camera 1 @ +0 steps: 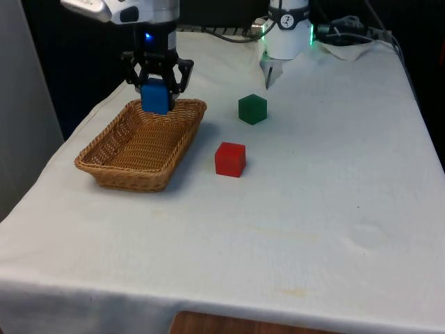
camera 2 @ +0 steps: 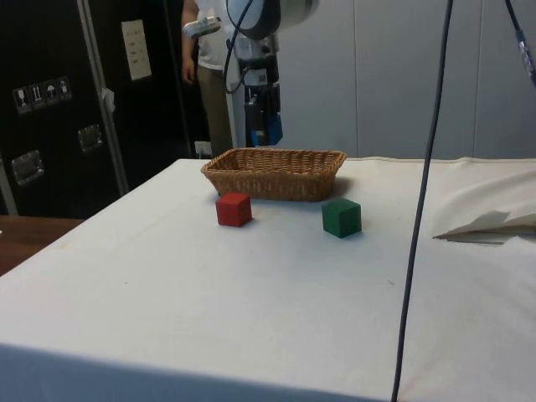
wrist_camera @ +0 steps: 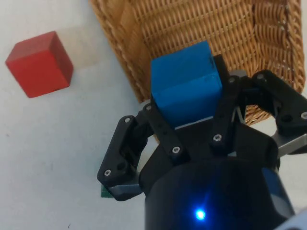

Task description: Pick up the blue cube and place it into the basket.

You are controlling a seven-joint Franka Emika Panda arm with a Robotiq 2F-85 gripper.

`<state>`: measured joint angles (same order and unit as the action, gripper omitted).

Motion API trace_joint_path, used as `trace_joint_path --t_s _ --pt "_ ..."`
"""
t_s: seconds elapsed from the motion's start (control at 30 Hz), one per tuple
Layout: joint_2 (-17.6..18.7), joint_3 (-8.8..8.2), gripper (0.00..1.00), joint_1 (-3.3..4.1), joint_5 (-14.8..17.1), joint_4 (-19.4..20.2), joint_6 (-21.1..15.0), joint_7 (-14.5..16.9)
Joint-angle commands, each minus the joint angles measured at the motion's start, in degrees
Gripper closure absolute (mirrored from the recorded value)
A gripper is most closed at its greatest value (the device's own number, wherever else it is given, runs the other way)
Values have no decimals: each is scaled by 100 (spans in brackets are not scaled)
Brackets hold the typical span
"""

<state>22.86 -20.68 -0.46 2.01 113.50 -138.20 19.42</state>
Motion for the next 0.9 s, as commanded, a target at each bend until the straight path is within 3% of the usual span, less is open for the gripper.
trace_joint_path --t_s 0.0,0.03,0.07,0.27,0.3,0.33,0.53,0.6,0.67,0.87 --pt "52 -6 100 -46 57 -52 11 29" --pt "17 -17 100 -6 6 -11 0 0" --pt "69 -23 100 -52 63 -63 11 29" --pt "212 -149 100 -80 126 -166 11 29" --pt "178 -172 100 -34 74 -126 0 0" --pt "229 -166 100 -80 138 -183 11 29" --pt "390 -252 100 -109 246 -286 0 17" --pt "384 -298 100 -69 223 -269 -6 0" --pt "498 -269 100 -126 378 -344 -23 23" --pt "693 -275 100 -160 688 -424 -74 69"
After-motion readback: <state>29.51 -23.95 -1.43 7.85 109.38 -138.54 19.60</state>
